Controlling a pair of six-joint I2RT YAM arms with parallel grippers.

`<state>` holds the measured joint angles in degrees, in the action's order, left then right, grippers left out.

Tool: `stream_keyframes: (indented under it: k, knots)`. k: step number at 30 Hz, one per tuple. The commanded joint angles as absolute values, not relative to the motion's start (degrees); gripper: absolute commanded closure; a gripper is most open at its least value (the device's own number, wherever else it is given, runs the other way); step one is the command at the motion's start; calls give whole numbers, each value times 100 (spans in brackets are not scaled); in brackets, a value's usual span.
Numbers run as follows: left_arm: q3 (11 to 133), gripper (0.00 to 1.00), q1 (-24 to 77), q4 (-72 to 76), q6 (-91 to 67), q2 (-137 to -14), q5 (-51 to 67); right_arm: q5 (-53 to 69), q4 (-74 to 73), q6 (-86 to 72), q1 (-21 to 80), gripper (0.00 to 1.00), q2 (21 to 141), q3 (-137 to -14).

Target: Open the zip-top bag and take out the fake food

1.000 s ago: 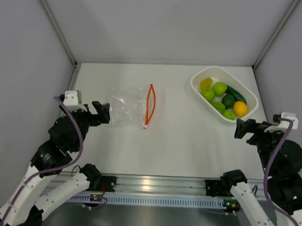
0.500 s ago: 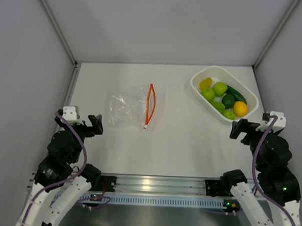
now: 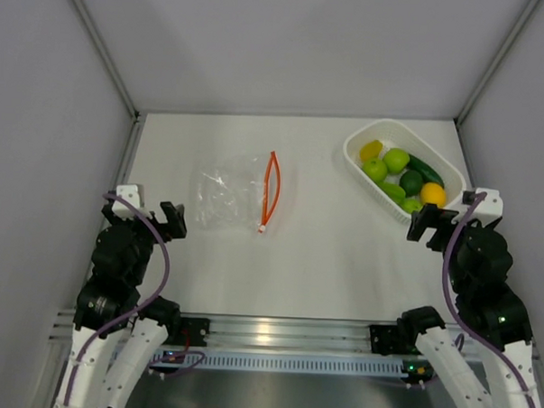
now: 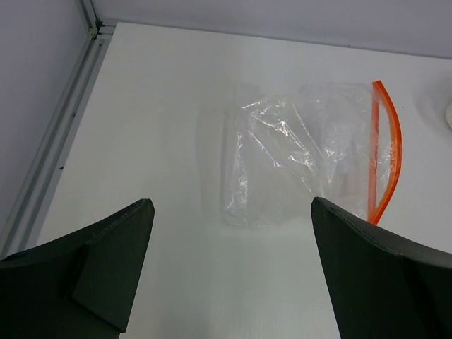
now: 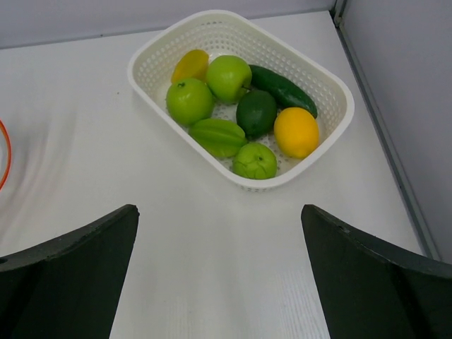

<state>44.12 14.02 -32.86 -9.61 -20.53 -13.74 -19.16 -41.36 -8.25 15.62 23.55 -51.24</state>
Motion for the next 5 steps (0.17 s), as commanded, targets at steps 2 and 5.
stream_keyframes:
  k: [2, 5]
  knots:
    - [4351, 1, 1362, -2848, -1028, -2092, -1239, -1828, -3753, -914, 1608, 1, 2452, -5080]
    - [4359, 1, 1362, -2830, -1037, -2135, -1248, -1854, -3744, -914, 1617, 0, 2452, -5080]
